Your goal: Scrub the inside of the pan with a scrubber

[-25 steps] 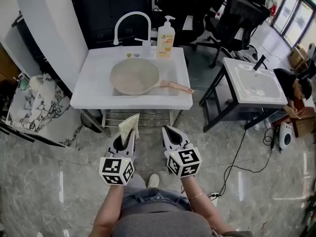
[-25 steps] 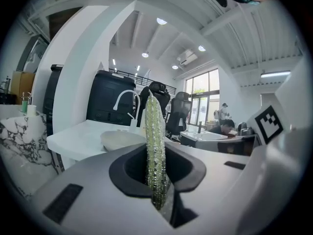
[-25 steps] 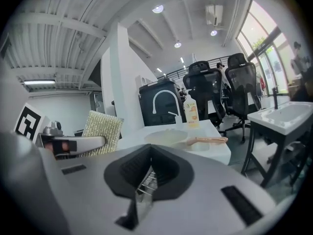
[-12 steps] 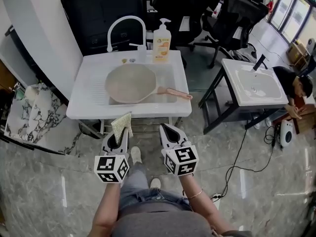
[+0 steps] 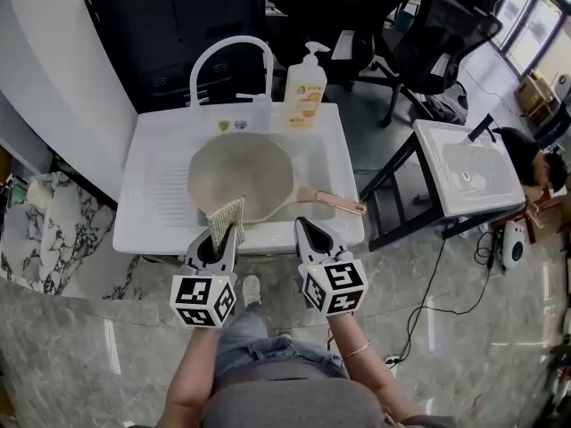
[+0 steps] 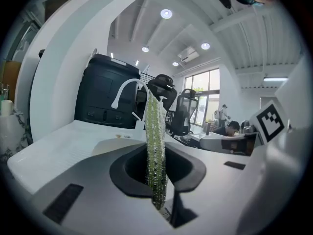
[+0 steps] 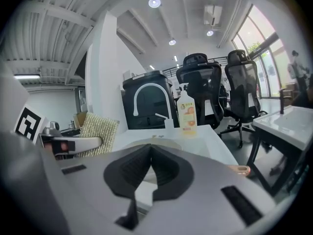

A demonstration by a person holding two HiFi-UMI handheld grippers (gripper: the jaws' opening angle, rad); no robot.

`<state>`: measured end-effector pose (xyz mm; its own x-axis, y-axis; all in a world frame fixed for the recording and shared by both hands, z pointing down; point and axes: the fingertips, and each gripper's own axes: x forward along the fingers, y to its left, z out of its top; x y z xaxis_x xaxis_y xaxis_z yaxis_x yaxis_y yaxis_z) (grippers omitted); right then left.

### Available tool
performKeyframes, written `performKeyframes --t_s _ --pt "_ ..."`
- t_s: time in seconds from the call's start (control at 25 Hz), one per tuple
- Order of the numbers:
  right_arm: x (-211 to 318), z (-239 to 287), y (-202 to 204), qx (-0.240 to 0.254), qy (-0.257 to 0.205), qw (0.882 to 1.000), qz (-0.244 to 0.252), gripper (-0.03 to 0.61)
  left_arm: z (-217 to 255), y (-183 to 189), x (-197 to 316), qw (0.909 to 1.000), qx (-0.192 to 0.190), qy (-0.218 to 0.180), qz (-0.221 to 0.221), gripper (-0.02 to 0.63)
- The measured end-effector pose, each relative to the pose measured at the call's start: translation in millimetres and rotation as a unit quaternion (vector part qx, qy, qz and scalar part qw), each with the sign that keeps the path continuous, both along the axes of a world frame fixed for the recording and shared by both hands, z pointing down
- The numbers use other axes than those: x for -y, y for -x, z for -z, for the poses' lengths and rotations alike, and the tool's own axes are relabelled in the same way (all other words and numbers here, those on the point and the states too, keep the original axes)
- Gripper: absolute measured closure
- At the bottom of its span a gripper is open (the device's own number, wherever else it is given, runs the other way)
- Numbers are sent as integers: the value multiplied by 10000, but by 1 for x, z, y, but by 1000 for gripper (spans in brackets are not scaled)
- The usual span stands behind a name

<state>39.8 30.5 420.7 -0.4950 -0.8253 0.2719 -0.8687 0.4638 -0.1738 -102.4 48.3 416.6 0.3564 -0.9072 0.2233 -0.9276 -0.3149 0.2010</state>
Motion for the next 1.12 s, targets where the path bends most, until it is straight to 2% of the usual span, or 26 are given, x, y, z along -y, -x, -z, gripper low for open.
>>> performKeyframes --t_s 0.24,0.52,0.72,0.96,1.12 --pt "58 5 29 34 48 10000 -30 568 8 26 64 9993 -294 99 -192 552" --pt "102 4 49 -86 92 9998 -127 568 4 44 119 9981 -346 257 -441 552" --pt "121 -6 31 -186 294 9979 -551 568 -8 40 144 9961 -378 416 -674 552" --pt "130 -23 -6 -301 625 9921 -1045 568 -28 28 161 9918 -513 801 -849 552" --pt "141 -30 -26 -282 771 9888 -1248 568 -40 16 170 9882 -454 1068 -998 552"
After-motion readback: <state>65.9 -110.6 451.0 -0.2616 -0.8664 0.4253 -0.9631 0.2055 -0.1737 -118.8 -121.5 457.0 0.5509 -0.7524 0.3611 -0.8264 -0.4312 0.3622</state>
